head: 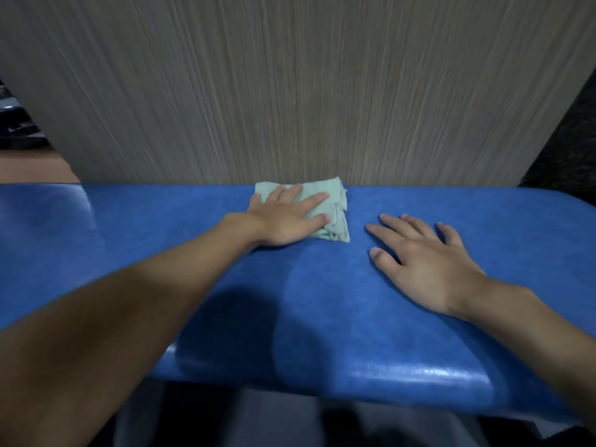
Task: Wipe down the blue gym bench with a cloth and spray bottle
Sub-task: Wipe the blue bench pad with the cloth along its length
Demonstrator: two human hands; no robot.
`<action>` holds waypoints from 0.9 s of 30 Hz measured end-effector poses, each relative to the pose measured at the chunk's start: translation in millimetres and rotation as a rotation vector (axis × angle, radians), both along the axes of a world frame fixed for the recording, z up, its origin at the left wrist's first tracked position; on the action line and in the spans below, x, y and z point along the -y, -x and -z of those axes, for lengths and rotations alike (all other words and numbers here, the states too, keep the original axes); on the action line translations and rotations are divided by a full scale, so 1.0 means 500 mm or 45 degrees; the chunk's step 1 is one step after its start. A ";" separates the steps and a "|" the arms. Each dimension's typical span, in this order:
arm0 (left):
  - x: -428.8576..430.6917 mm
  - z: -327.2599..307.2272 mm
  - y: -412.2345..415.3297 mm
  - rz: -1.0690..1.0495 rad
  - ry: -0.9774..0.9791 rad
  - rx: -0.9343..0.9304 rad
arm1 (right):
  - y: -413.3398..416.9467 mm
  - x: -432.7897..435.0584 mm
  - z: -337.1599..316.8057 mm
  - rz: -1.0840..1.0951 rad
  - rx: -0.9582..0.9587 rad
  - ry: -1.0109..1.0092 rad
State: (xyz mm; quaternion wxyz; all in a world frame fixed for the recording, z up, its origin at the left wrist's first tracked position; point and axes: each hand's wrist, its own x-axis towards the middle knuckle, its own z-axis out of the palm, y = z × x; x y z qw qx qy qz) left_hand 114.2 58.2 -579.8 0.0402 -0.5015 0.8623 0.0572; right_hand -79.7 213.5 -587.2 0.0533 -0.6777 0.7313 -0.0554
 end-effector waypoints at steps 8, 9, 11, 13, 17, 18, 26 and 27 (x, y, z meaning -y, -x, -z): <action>0.031 -0.004 0.012 -0.030 -0.017 0.010 | 0.002 -0.002 -0.001 -0.003 0.032 0.009; 0.011 -0.002 0.005 -0.019 -0.014 0.006 | 0.002 -0.001 -0.002 -0.001 0.031 0.009; -0.041 0.004 -0.015 0.011 -0.005 -0.008 | 0.002 -0.001 -0.001 0.002 0.030 0.012; -0.104 0.008 -0.040 0.049 0.010 -0.010 | 0.002 0.000 -0.001 0.007 0.038 0.015; -0.247 0.017 -0.096 0.121 0.080 0.004 | -0.003 -0.004 -0.008 0.016 0.044 0.007; -0.278 0.017 -0.109 0.133 0.093 -0.003 | -0.005 -0.005 -0.013 0.020 0.021 0.011; -0.344 0.014 -0.142 0.116 0.078 -0.049 | -0.026 0.000 -0.014 -0.007 0.042 0.007; -0.328 0.013 -0.138 0.114 0.058 -0.042 | -0.026 0.002 -0.009 -0.012 0.023 -0.012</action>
